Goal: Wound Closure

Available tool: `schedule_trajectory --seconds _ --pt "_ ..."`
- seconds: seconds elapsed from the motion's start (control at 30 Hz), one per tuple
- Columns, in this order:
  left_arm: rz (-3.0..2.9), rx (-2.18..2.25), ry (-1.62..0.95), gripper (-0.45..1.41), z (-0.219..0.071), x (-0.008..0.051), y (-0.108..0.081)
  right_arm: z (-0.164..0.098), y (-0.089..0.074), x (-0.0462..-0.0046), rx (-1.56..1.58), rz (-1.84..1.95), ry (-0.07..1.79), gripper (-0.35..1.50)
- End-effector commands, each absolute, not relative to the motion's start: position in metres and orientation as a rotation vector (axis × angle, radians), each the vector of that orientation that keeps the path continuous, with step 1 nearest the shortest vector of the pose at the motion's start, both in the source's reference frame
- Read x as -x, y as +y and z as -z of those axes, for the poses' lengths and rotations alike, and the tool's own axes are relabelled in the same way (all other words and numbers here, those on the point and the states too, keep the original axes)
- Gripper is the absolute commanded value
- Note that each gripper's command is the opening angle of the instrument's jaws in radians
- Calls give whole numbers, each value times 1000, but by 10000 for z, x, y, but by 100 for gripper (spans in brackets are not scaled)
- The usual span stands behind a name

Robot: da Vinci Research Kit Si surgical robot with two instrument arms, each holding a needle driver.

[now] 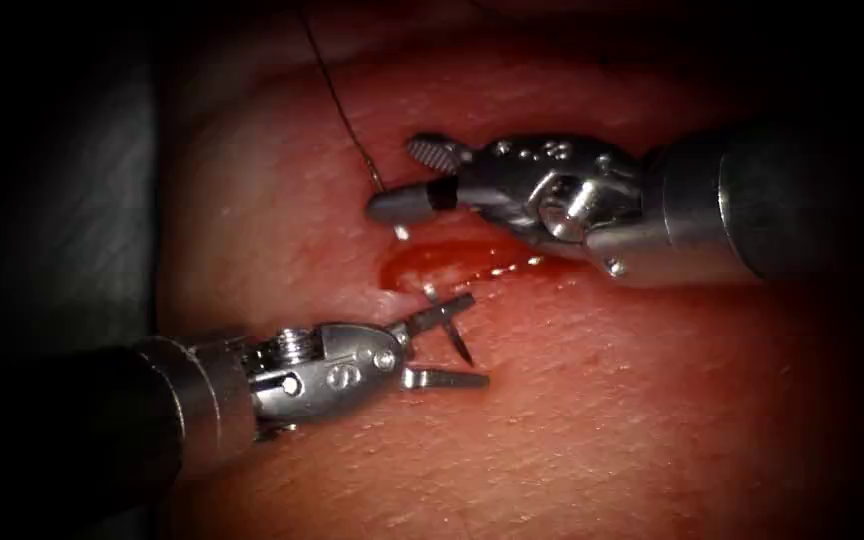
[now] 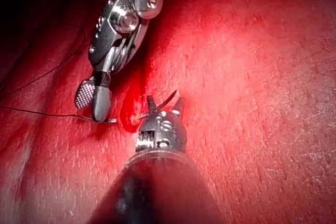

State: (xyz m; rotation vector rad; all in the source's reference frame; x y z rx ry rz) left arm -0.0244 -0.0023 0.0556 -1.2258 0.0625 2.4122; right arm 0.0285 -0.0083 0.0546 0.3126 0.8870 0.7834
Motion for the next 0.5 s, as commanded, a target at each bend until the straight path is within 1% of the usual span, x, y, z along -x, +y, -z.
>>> schedule_trajectory --seconds 0.03,0.07,0.1,0.17,0.27,0.37,0.5 --pt "-2400 1223 73 7 -565 250 -25 -551 -90 -291 -316 -783 887 88" --pt "-2386 1226 100 -30 -567 250 -23 -551 -90 -291 -316 -783 887 86" --pt "-2354 1235 113 -45 -568 249 -22 -551 -90 -291 -317 -783 887 86" --pt "-2305 1249 133 -45 -567 249 -22 -550 -91 -290 -318 -782 888 84" --pt "-2245 1287 59 -45 -564 250 -24 -549 -91 -288 -321 -782 897 79" --pt "-2069 1335 -114 -45 -556 255 -28 -544 -96 -280 -346 -768 912 63" --pt "-1950 1361 -202 -45 -550 256 -27 -539 -106 -272 -421 -697 948 63"
